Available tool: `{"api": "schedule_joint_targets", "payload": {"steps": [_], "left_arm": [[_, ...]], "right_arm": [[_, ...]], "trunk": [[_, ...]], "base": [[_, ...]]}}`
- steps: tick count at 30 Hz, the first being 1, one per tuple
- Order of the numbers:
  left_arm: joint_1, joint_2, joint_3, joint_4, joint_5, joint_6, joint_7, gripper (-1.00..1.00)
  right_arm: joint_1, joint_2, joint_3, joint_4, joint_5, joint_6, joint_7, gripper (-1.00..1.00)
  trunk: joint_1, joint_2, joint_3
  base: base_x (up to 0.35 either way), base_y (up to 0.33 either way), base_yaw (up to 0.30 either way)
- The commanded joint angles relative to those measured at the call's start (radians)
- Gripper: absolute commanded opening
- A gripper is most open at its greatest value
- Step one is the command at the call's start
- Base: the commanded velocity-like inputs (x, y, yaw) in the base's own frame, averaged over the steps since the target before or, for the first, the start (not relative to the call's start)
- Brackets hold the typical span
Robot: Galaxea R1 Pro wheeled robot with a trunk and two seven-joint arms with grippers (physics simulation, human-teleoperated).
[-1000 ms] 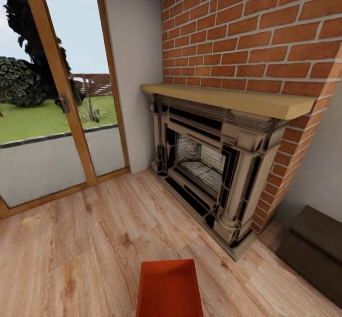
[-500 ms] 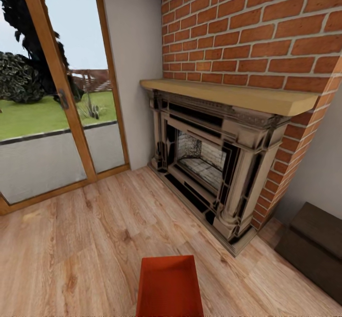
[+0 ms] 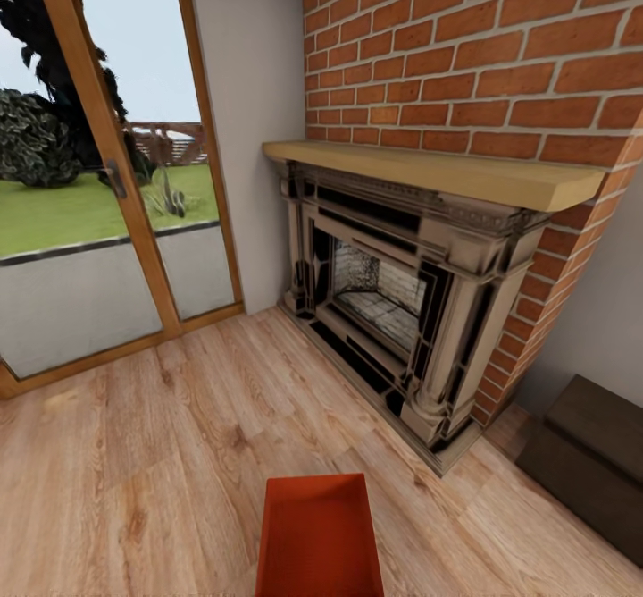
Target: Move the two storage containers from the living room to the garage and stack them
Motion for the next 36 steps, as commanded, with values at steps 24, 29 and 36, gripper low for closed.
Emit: {"api": "schedule_joint_targets", "payload": {"steps": [24,29,36], "left_arm": [[-0.001,0.000,-0.009,0.001,0.009,-0.003,0.000,1.00],[-0.001,0.000,-0.009,0.001,0.009,-0.003,0.000,1.00],[-0.001,0.000,-0.009,0.001,0.009,-0.003,0.000,1.00]], "right_arm": [[-0.001,0.000,0.008,0.003,0.001,-0.005,-0.008,1.00],[-0.002,0.000,0.008,0.003,0.000,-0.005,-0.009,1.00],[-0.001,0.000,0.008,0.003,0.000,-0.005,-0.009,1.00]], "trunk": [[0.000,-0.001,-0.040],[0.000,-0.001,-0.048],[0.000,-0.001,-0.059]], "base": [[0.000,0.000,0.000],[0.000,0.000,0.000],[0.000,0.000,0.000]]}}
